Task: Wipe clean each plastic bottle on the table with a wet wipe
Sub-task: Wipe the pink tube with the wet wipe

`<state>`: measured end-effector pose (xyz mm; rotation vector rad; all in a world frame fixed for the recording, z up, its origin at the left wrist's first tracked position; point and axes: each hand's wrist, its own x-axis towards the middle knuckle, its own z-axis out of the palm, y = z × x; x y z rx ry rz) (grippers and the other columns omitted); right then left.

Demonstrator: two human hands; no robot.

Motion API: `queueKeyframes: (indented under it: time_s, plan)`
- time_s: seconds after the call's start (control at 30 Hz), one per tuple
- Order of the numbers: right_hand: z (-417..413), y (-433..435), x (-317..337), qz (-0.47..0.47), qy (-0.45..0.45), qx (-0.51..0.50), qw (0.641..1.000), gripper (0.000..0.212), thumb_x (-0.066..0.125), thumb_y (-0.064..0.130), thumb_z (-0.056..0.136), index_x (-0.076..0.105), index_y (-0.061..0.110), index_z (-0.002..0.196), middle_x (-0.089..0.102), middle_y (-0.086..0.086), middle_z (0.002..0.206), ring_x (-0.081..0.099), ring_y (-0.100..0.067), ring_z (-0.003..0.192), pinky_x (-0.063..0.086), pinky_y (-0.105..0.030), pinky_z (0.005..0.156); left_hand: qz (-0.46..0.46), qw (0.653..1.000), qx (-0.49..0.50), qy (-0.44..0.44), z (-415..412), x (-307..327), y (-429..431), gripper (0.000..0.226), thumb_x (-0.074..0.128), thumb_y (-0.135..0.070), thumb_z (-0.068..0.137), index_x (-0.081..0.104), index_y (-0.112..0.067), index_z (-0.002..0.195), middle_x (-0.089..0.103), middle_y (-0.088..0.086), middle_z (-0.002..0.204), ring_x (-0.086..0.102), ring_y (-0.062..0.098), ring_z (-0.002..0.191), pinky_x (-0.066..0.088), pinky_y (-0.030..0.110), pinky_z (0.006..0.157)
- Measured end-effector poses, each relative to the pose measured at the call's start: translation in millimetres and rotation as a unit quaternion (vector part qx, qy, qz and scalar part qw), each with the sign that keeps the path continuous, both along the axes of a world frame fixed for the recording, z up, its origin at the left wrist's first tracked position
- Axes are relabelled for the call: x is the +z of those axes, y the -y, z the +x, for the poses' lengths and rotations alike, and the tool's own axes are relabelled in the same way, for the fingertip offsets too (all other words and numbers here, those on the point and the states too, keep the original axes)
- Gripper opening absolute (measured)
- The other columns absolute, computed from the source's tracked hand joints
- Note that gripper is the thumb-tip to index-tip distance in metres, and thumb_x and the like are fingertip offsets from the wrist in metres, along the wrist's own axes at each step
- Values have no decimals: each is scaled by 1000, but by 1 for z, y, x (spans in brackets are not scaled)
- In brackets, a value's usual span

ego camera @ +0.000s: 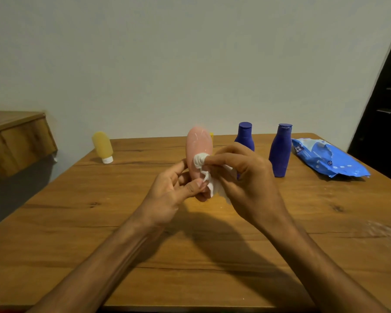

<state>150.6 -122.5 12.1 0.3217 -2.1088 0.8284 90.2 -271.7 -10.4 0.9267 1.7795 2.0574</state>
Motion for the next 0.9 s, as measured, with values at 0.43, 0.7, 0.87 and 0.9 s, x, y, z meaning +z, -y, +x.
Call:
queueKeyframes:
  time_s: [0.43,0.7,0.87,0.9]
  plan:
    - [-6,-8,-1,108,-27,-27,993,20,66,11,81,69,9,100,59,0,97,51,-1,84,47,-8,65,-74,995,-5,-60,0,-8,-2,39,66,-11,84,57,-8,121,71,11,99,70,28,87,58,32,71]
    - [-5,-5,0,88,-62,-69,992,30,55,17,82,66,8,107,58,-4,102,53,-7,88,45,-7,67,-81,993,-12,-89,-1,-11,-3,39,69,-13,83,58,-10,121,69,15,103,69,30,91,59,34,72]
    - [-2,7,-7,187,-38,-44,981,29,66,18,73,68,7,99,61,-9,99,61,-15,81,46,-14,70,-72,992,29,-100,-6,-10,-1,36,65,-17,83,58,-13,117,72,10,99,71,28,85,60,35,71]
    - [-2,7,-9,192,-39,-45,980,29,73,14,70,68,6,98,61,-10,98,63,-18,79,48,-17,69,-72,992,32,-103,-5,-9,-1,36,65,-19,82,58,-14,117,72,10,100,71,28,86,60,35,71]
